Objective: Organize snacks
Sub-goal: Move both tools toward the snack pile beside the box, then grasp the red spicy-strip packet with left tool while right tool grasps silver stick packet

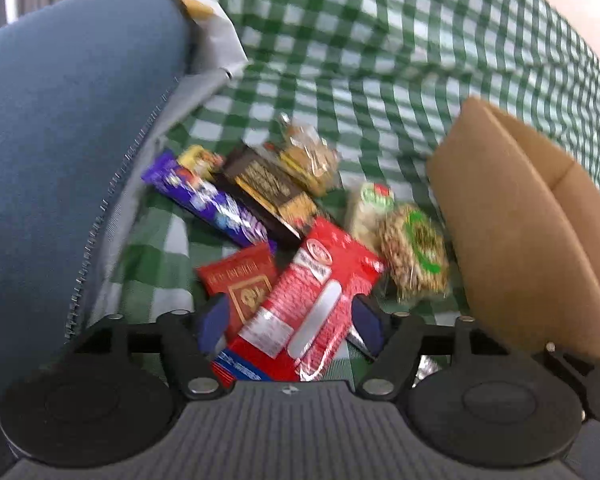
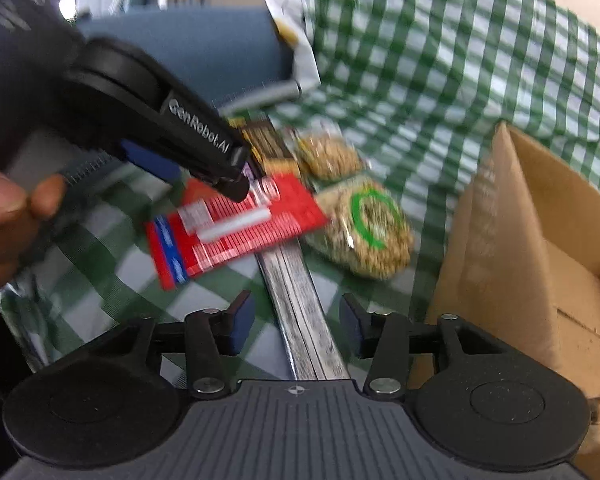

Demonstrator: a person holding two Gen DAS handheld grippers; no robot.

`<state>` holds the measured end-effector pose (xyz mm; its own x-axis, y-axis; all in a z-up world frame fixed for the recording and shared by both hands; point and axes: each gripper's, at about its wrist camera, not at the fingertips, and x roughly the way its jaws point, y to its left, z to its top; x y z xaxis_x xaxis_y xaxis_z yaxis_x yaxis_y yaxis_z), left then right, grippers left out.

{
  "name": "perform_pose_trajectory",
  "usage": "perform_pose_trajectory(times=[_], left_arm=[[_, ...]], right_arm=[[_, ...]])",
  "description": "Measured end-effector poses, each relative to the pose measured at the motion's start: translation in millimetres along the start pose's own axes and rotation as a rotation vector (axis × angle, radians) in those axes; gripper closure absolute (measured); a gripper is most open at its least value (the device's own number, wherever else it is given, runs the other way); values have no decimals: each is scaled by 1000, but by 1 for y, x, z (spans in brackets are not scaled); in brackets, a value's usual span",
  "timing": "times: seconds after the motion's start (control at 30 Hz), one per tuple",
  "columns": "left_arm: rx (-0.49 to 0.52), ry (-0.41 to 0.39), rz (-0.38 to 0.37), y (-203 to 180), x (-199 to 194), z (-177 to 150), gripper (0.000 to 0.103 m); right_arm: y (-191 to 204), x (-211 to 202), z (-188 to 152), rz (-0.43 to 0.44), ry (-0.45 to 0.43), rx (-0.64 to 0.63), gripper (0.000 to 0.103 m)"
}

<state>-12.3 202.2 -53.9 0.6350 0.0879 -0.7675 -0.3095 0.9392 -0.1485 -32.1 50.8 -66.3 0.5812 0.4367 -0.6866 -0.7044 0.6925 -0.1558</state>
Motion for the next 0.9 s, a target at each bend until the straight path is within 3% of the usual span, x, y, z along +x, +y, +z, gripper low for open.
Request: perform_pose_trajectory(times=[0.2,0.4,0.43,0.47,0.6,0.77,0.87,0.9], left_arm=[[34,83,19,-6,22,-3,22],[56,94,55,-9,29,-5,23],[51,97,55,-8,29,-4,25],[47,96,56,-7,28,-5,26],[46,88,45,-6,23,-5,39],[-14,75,24,-1,13,-7,52],[-63,61,14,3,2,-8,67],[-88,58,7,6,-2,-9,78]], right_arm=[[0,17,-1,-18,57,6,53],[-1,24,-3,-9,92,15,55],[-1,24,-3,-2,91,17,57],[-2,23,-3,8,90,23,68],[0,19,-5,30,72,24,76],[3,9,-8,41,48,28,78],[2,4,-11,46,52,53,79],[2,3,-12,46,54,59,79]])
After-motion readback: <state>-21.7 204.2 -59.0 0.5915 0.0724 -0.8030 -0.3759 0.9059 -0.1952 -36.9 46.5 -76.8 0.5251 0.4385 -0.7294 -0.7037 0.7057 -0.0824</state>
